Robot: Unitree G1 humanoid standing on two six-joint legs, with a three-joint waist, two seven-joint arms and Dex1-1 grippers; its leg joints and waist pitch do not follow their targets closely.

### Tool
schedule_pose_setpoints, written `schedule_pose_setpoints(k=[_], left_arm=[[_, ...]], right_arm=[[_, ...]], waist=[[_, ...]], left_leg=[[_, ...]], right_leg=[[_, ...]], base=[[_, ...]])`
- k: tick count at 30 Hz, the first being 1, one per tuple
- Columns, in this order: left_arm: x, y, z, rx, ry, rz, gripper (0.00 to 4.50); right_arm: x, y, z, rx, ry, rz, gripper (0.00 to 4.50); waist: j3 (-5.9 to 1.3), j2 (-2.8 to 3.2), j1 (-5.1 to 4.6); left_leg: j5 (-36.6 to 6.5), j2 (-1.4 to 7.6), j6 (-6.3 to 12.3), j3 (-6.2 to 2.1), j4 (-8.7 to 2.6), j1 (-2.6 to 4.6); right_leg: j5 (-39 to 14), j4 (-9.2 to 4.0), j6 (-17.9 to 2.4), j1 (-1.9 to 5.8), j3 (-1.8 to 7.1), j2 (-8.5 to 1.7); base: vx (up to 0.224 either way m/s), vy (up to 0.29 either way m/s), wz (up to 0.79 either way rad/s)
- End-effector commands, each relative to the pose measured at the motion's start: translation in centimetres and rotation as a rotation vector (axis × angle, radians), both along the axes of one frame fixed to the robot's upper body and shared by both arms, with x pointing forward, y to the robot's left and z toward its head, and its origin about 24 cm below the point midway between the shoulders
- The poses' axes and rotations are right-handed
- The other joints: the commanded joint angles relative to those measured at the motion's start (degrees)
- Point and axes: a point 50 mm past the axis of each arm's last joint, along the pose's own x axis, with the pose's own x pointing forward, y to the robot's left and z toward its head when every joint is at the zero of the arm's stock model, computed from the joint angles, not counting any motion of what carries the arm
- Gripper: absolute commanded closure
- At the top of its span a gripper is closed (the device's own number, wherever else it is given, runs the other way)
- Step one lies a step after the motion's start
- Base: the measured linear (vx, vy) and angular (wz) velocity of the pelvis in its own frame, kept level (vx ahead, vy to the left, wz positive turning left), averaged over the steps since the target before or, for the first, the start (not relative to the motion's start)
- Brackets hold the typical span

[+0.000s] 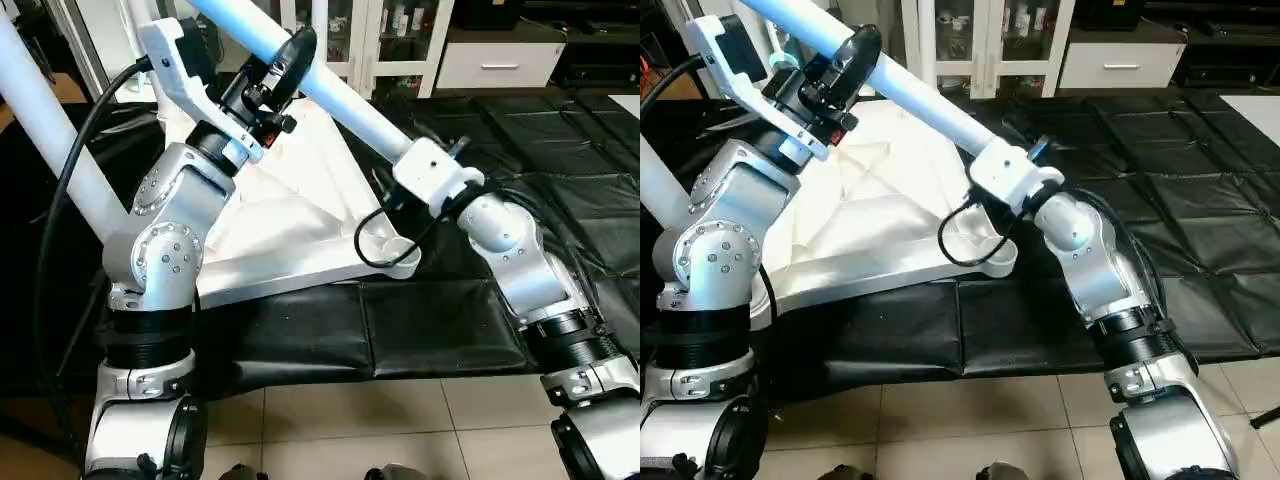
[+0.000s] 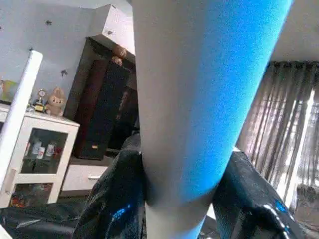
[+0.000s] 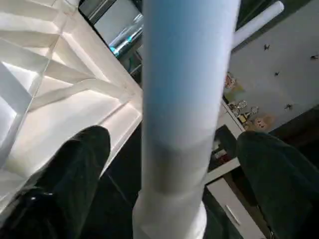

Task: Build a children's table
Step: Insert table leg to table base

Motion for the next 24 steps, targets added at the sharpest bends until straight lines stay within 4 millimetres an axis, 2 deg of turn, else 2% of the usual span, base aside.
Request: schedule_pose_setpoints(k=[1, 2, 5, 6, 7, 12, 19, 24], left_arm=[[-0.15, -0.23, 0.51, 0.007, -0.019, -0.03, 2.98], [-0.21, -0.31, 0.48, 0.008, -0.017, -0.039, 2.98], [-0.34, -0.44, 0.41, 0.014, -0.014, -0.052, 2.98], [-0.35, -0.47, 0.35, 0.019, -0.011, -0.054, 2.98], [-0.37, -0.51, 0.29, 0.025, -0.007, -0.056, 2.98], [-0.38, -0.63, 0.19, 0.04, -0.004, -0.062, 2.98], [-0.33, -0.47, 0.4, 0.022, -0.007, -0.048, 2.98], [0.03, -0.02, 0.67, 0.005, -0.008, -0.013, 2.98]], right_arm=[[0.23, 0.07, 0.47, -0.027, -0.016, 0.009, 0.64], [0.3, 0.0, 0.42, -0.03, -0.014, 0.004, 0.75], [0.38, -0.07, 0.38, -0.031, -0.015, -0.003, 0.95], [0.4, -0.07, 0.38, -0.03, -0.015, -0.004, 1.08], [0.43, -0.08, 0.37, -0.029, -0.015, -0.005, 1.2], [0.67, -0.25, 0.35, -0.033, -0.019, -0.021, 1.51], [0.83, -0.5, 0.18, -0.049, -0.009, -0.037, 2.2], [0.93, -0.78, -0.48, -0.072, 0.013, -0.058, 2.36]], waist=[[-5.35, -0.01, -0.29], [-5.31, 0.14, -0.28], [-5.37, 0.05, -0.27], [-5.4, 0.38, -0.24], [-5.44, 0.22, -0.28], [-5.4, 0.22, -0.29], [-5.36, 0.3, -0.34], [-5.38, 0.4, -0.35]], left_leg=[[-12.2, -0.21, 0.77, 0.27, -3.5, 0.85], [-12.2, -0.19, 0.75, 0.23, -3.53, 0.85], [-11.9, -0.23, 0.84, 0.26, -3.49, 0.8], [-11.9, -0.2, 0.78, 0.21, -3.49, 0.86], [-11.7, -0.23, 0.92, 0.23, -3.47, 0.83], [-11.7, -0.22, 1.04, 0.24, -3.46, 0.79], [-12.3, -0.22, 0.71, 0.2, -3.5, 0.86], [-12.2, -0.23, 0.85, 0.19, -3.5, 0.82]], right_leg=[[-13.1, -4.37, -10.6, 3.99, 1.63, -2.14], [-13.0, -4.33, -10.7, 3.97, 1.62, -2.14], [-12.5, -4.31, -10.9, 4.03, 1.62, -2.13], [-12.2, -4.21, -11.0, 4.01, 1.61, -2.14], [-11.4, -4.19, -11.2, 4.08, 1.62, -2.08], [-11.2, -4.16, -11.7, 4.14, 1.6, -2.13], [-12.4, -4.26, -11.2, 4.08, 1.56, -2.07], [-11.8, -4.25, -11.4, 4.11, 1.55, -2.1]], base=[[0.0, 0.0, 0.0], [0.0, 0.0, 0.0], [0.0, 0.0, 0.0], [0.0, 0.0, 0.0], [0.0, 0.0, 0.0], [0.0, 0.0, 0.0], [0.0, 0.0, 0.0], [0.0, 0.0, 0.0]])
